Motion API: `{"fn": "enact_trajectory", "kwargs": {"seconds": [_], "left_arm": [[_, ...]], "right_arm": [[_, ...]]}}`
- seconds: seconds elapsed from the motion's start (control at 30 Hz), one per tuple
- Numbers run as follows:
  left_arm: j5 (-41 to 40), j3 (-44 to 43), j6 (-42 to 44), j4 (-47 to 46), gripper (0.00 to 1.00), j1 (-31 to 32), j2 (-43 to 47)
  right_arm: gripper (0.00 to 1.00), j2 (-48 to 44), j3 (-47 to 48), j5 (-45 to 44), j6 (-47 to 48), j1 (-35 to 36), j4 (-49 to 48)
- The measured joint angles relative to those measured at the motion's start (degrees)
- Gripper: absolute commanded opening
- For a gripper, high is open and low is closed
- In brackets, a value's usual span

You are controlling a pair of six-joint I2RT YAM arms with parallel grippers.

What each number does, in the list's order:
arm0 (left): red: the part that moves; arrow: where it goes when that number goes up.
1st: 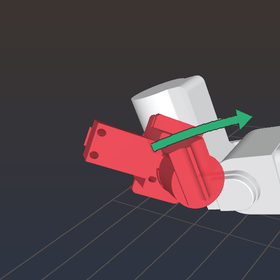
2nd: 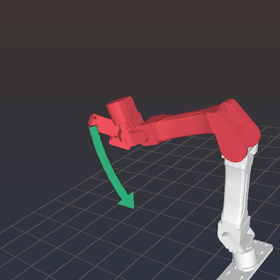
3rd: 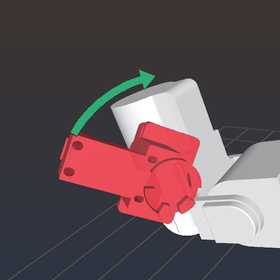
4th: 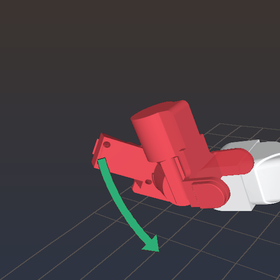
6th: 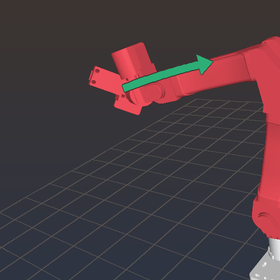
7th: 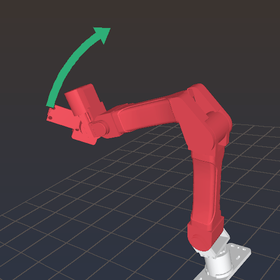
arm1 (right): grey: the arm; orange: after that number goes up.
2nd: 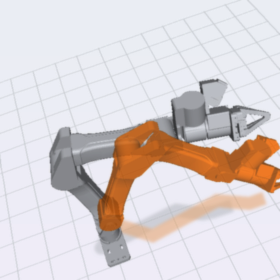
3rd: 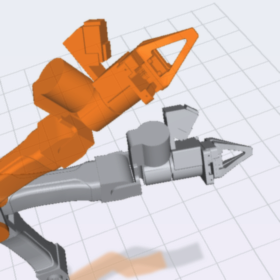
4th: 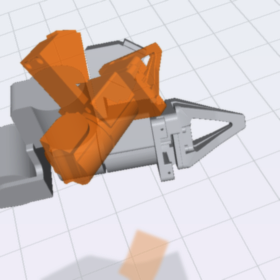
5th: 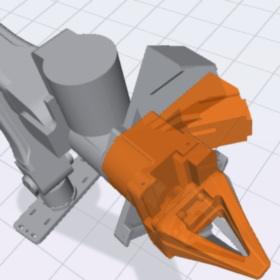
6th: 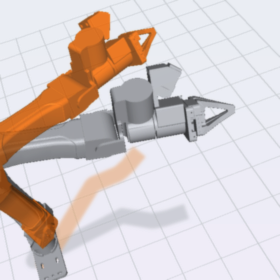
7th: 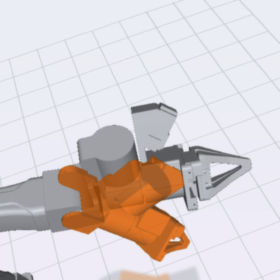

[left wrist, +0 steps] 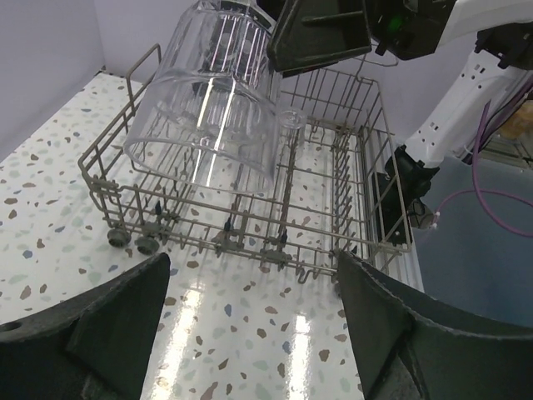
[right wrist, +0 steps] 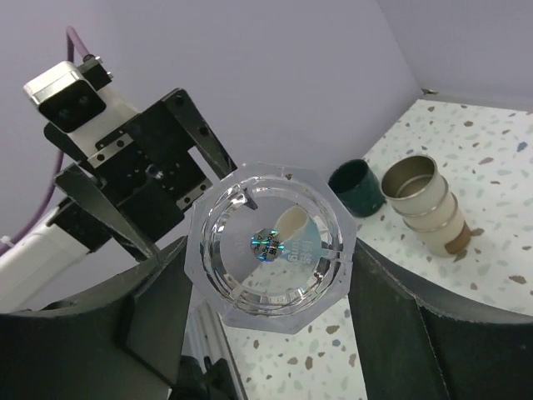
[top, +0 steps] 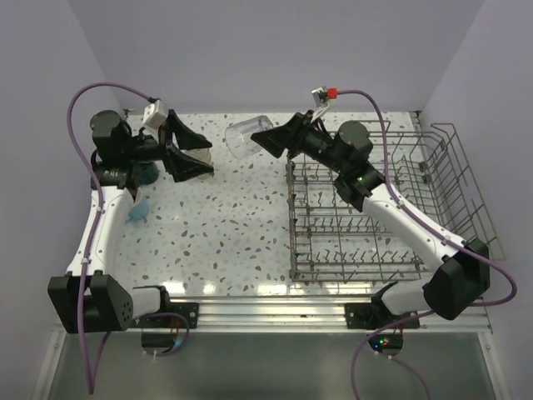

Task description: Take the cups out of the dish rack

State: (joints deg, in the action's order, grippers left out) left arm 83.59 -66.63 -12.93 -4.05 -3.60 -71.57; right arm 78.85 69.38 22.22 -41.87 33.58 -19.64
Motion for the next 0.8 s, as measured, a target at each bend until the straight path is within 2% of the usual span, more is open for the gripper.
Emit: {"fn": "enact_trajectory", "kwargs": {"seconds": [0.27,0.5,0.6,0.63,0.7,0.73,0.8], "left_arm": [[-0.15,2.40,-15.52,-17.25,0.84,2.23,0.17],[-1.68,3.10,-21.90,-24.17,0.81,5.62,0.02],[-2.97,3.15,-25.70,-28.02,0.69,5.55,-0.79],[-3.34,3.15,-26.75,-29.05,0.59,5.55,-1.11],[-4.17,3.17,-28.74,-31.15,0.47,5.55,-1.79],[-4.48,3.21,-29.70,-31.82,0.32,5.57,-2.05],[-4.52,3.34,-31.19,-32.87,0.16,5.57,-2.40]], "right_arm": [[0.08,1.55,-0.02,0.09,-3.15,3.06,-6.84],[0.08,3.98,-0.02,0.50,-4.37,4.70,-8.57],[0.08,4.59,-0.02,0.48,-4.90,5.16,-9.46],[0.08,4.74,-0.04,0.48,-5.11,5.18,-9.86],[0.08,5.20,-0.15,0.61,-5.81,5.27,-11.39],[0.08,5.42,-0.31,0.83,-6.27,5.33,-12.04],[0.08,5.68,-0.68,0.83,-6.71,5.44,-12.90]]}}
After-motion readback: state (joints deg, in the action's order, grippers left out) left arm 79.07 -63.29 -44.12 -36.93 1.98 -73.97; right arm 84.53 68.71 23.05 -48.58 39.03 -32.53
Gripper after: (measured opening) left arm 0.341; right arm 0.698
